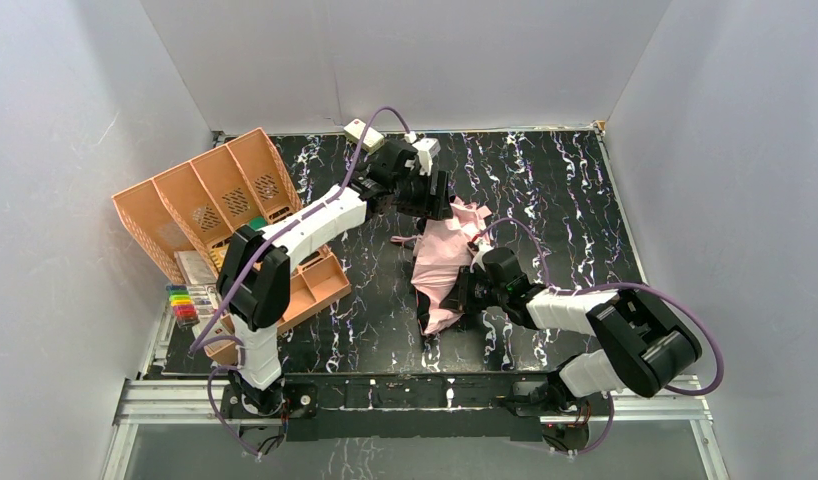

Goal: Put away the umbrella

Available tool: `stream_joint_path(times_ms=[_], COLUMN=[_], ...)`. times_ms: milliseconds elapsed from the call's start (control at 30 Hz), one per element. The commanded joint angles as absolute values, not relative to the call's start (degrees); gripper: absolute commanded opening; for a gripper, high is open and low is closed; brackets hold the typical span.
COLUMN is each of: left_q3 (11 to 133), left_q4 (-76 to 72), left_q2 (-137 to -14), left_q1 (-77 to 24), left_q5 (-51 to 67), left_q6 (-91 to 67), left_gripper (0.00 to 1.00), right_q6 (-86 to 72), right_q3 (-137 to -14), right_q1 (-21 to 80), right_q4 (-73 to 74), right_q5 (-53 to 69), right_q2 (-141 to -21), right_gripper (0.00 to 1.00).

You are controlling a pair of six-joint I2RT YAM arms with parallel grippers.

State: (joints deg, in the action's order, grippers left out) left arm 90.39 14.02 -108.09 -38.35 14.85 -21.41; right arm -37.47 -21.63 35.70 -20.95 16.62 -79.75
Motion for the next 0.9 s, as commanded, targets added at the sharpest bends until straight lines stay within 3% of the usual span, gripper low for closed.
stream_joint_path(times_ms=[0, 433, 667, 867], left_q3=[93.8, 95.1, 95.5, 95.8], left_q4=[17.0, 12.3, 12.2, 11.5], left_q2=[-108.3, -110.6, -110.9, -106.8], left_q1=[-37.9, -36.9, -35.8, -35.7], left_q5=[14.5, 20.4, 23.5, 26.1], left_q6=[-19.4, -19.5, -20.6, -22.4], left_gripper=[0.68, 0.37, 0.13, 0.02], right_q6=[-35.1, -35.1, -35.2, -35.2], right_q3=[-20.0, -20.1, -20.2, -20.8], right_q1=[35.6, 35.6, 35.5, 35.6], right_q4=[-15.6, -15.9, -16.0, -16.6], right_q5=[12.1, 12.3, 12.1, 11.9], right_q2=[-79.9, -80.7, -80.9, -81.1], right_gripper=[0.19, 0.18, 0.17, 0.17])
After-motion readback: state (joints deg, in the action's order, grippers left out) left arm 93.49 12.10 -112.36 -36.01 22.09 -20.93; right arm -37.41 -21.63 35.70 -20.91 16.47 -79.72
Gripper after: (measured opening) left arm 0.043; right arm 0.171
